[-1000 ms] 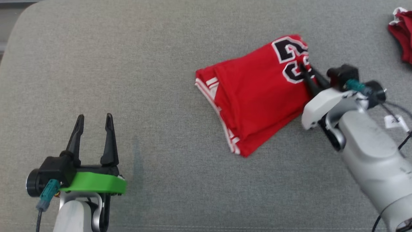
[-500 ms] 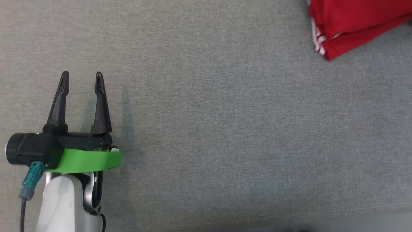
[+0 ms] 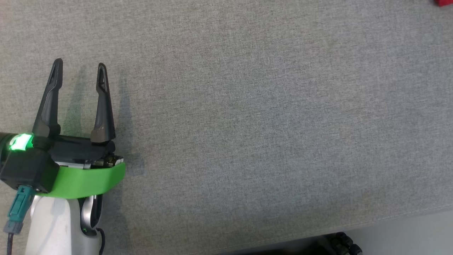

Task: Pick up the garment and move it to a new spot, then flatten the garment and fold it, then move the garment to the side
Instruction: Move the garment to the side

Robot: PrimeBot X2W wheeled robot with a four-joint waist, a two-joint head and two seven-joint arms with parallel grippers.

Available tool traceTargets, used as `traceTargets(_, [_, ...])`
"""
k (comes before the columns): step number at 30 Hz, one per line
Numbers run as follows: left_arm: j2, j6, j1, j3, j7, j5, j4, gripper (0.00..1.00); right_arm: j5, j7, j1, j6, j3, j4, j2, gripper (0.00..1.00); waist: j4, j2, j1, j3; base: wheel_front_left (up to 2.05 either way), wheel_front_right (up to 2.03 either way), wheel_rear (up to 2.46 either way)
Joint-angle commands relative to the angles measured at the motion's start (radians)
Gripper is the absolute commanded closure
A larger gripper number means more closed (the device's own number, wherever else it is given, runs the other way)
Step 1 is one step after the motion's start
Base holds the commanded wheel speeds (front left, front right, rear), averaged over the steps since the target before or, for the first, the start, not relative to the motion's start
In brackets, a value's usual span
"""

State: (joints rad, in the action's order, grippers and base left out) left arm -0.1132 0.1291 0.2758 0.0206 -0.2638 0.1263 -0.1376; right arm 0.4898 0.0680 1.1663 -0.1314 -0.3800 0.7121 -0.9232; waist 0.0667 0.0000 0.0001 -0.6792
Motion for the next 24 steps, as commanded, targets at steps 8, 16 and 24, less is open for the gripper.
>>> traceTargets(8, [-0.011, -0.009, -0.019, 0.002, 0.0, -0.002, -0.035, 0.0, -0.012, -0.017, 0.091, 0.001, -0.077, 0.092, -0.034, 0.22, -0.019, 0.0, -0.0001, -0.011, 0.0, 0.0, 0.0])
traceTargets(16, [-0.005, -0.014, -0.014, -0.006, 0.0, 0.01, 0.0, 0.0, -0.03, 0.084, 0.139, 0.001, -0.092, 0.185, 0.021, 0.0, -0.024, 0.0, -0.0001, 0.03, 0.0, 0.0, 0.0])
traceTargets(24, [0.014, -0.016, -0.063, -0.031, 0.0, 0.032, 0.064, 0.0, -0.053, 0.186, 0.099, 0.001, -0.107, 0.149, 0.116, 0.0, -0.034, 0.0, -0.0001, 0.166, 0.0, 0.0, 0.0])
